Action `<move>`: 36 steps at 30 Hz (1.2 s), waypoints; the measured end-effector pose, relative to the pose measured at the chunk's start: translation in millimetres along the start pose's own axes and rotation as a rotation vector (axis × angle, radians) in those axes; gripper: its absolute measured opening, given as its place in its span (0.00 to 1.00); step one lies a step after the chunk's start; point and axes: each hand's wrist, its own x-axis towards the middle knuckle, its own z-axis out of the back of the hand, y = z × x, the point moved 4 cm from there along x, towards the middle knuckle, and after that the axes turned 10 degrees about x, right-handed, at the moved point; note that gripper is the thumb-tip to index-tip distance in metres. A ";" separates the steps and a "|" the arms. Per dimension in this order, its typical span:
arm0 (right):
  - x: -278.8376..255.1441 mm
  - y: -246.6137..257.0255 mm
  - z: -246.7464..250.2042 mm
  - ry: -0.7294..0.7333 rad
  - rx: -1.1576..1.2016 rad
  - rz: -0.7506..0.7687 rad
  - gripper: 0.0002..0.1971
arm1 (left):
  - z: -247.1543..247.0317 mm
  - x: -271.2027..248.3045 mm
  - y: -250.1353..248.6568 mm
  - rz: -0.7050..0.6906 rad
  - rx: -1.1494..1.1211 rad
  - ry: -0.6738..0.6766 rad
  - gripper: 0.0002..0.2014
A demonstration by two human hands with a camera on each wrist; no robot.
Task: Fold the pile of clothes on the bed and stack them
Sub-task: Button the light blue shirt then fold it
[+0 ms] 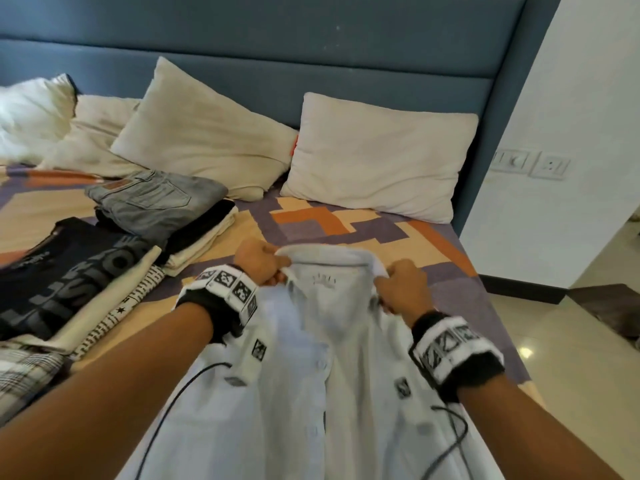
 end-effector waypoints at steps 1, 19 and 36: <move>10.1 5.3 -1.8 -0.041 0.339 -0.081 0.03 | -0.1 2.6 -5.8 0.008 -0.169 -0.023 0.05; -273.2 -108.8 4.4 -0.030 0.656 -0.346 0.10 | -63.7 -270.0 134.4 0.263 -0.374 0.020 0.07; -471.5 -89.2 35.7 -0.127 0.543 -0.351 0.06 | 28.7 -439.7 217.1 0.461 -0.118 -0.126 0.32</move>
